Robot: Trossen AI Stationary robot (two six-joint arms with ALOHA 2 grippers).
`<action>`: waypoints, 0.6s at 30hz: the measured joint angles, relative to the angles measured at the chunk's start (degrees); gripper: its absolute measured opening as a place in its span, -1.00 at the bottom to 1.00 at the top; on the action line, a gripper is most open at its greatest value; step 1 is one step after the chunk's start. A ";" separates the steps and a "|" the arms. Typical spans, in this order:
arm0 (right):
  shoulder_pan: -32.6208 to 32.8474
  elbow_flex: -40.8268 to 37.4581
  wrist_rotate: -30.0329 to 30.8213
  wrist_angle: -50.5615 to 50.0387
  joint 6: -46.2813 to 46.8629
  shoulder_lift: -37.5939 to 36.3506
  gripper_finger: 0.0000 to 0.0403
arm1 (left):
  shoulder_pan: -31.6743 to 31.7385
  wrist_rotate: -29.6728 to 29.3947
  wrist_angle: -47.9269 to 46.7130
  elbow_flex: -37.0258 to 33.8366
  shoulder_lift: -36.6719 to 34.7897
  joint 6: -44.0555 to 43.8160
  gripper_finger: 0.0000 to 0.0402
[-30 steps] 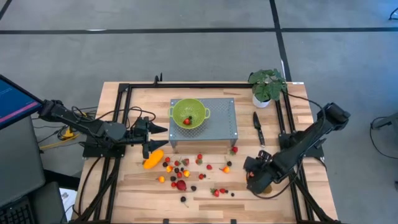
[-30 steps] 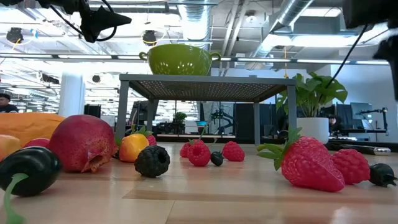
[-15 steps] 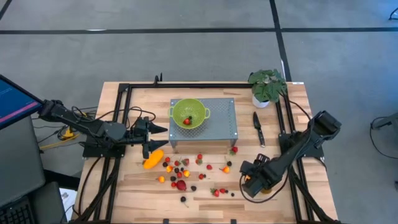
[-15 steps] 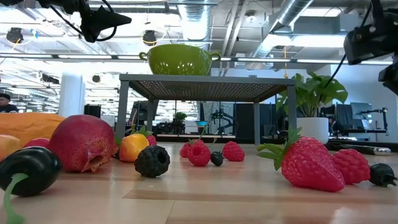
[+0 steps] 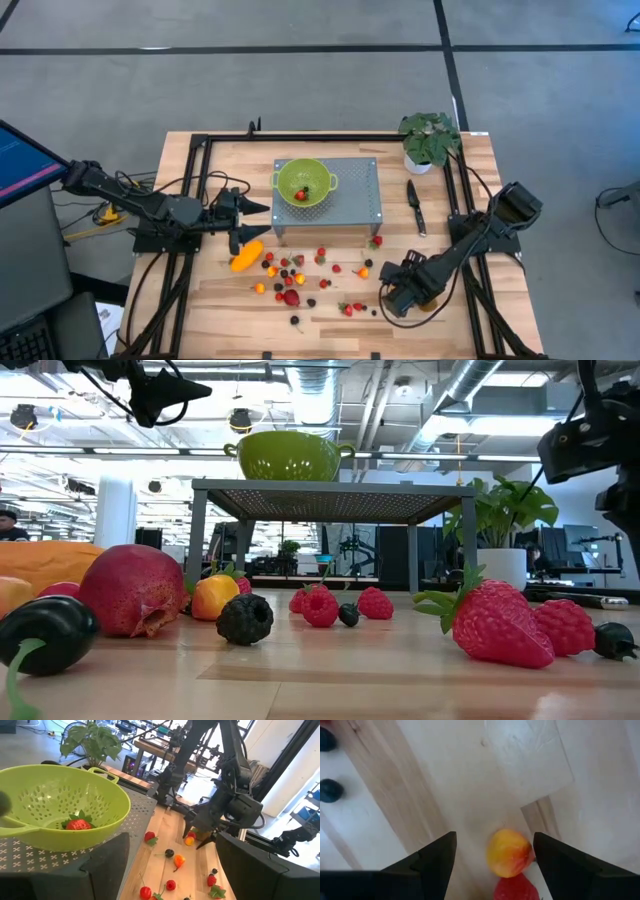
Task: Pick & Place Fruit
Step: Put the peach into the green strainer bowl on the shelf
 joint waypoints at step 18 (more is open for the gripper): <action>0.02 0.00 -2.89 -0.20 -1.05 0.00 -0.27 | -0.01 0.01 0.57 0.00 0.02 0.00 0.45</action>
